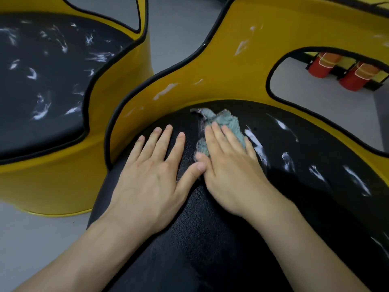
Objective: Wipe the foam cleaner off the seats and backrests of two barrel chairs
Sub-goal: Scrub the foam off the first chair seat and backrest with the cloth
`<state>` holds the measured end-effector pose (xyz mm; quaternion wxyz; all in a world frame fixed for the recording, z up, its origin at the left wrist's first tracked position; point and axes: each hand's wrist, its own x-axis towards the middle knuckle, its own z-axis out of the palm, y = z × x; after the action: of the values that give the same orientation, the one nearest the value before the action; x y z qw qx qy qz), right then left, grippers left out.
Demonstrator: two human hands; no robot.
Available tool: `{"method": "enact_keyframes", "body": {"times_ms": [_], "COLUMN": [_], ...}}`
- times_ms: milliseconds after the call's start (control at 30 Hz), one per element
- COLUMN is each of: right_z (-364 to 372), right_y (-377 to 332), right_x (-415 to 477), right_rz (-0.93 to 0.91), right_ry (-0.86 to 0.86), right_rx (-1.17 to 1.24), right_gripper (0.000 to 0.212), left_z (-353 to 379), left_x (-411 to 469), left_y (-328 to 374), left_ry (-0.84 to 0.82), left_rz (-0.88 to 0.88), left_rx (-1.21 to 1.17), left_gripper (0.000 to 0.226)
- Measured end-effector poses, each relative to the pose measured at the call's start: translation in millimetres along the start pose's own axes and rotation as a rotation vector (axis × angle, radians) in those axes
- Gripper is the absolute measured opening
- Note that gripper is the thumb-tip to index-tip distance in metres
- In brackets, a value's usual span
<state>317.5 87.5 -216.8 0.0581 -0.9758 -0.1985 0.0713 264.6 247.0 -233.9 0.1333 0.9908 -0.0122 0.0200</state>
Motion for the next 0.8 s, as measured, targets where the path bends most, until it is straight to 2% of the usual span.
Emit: {"method": "enact_keyframes", "body": {"times_ms": [133, 267, 400, 600, 667, 800], "right_z": [16, 23, 31, 12, 0, -11], "right_y": [5, 27, 24, 12, 11, 10], "right_x": [-75, -109, -121, -71, -37, 19], "right_rz": [-0.076, -0.185, -0.112, -0.061, -0.074, -0.039], "right_ry": [0.081, 0.136, 0.168, -0.053, -0.033, -0.017], "right_rx": [-0.018, 0.008, -0.149, -0.102, -0.069, -0.03], "right_gripper": [0.068, 0.069, 0.085, 0.103, 0.101, 0.104], "left_z": [-3, -3, 0, 6, 6, 7], "left_x": [-2, -13, -19, -20, -20, -20], "left_y": [0, -5, -12, -15, -15, -14], "left_ry": [-0.019, -0.036, -0.035, 0.007, 0.029, 0.022], "left_rz": [0.002, 0.015, 0.017, 0.039, 0.041, 0.049], "left_rx": [0.024, 0.026, 0.032, 0.049, 0.043, 0.07], "left_gripper": [0.096, 0.1, 0.095, 0.08, 0.076, 0.082]}}
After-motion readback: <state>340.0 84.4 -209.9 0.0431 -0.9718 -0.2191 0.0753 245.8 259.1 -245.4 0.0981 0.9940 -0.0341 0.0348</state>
